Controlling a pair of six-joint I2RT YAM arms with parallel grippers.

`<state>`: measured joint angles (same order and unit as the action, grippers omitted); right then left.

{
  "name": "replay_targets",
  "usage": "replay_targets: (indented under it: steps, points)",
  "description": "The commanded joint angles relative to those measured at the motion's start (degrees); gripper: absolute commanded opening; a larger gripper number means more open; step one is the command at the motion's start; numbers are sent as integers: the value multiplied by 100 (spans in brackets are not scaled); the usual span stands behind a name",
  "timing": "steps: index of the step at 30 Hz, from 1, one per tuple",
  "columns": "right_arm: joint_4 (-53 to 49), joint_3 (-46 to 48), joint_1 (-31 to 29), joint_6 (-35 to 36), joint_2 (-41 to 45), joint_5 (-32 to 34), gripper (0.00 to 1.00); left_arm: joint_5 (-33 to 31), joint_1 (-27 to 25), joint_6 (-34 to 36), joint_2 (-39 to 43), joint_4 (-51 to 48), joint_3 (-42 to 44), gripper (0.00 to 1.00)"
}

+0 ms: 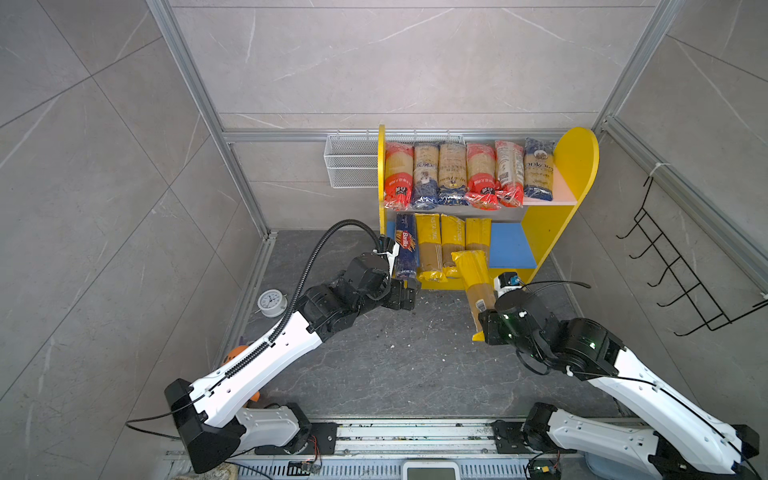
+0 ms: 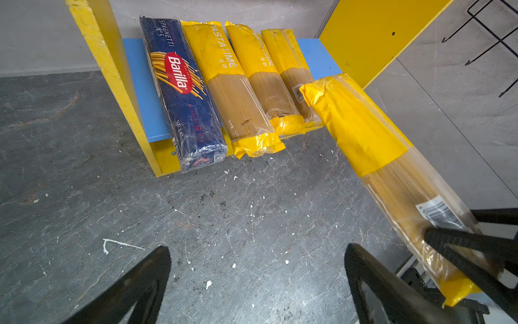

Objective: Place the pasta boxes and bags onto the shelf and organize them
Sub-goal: 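Set the packet beside the others while the left gripper pushes the row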

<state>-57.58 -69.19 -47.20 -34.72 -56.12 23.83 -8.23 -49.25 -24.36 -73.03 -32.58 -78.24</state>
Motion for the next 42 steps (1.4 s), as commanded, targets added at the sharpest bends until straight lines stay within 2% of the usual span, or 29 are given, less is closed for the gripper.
replay_targets:
  steps: [1, 9, 14, 20, 23, 30, 42]
  points:
    - [1129, -354, 433, 449, -156, 314, 0, 196, -14, 162, -113, 321, -252, 100]
    - [1953, -496, 1842, 1188, -794, -577, 0, 312, -7, 319, -612, 504, -561, 100]
    - [2387, -526, 2786, 1516, -1324, -1099, 0, 544, -3, 422, -1253, 611, -1031, 100]
    - [2967, -583, 3550, 1805, -1911, -1657, 0, 924, 39, 459, -1840, 711, -1578, 100]
    - [3258, -540, 3722, 1904, -2135, -1744, 0, 1039, 43, 475, -1948, 745, -1732, 100]
    - [3662, -498, 3869, 2361, -2672, -1158, 0, 1279, 107, 458, -1978, 717, -1753, 100]
    - [4377, -680, 4227, 2944, -3527, -939, 0, 1365, 239, 494, -2093, 644, -1821, 100]
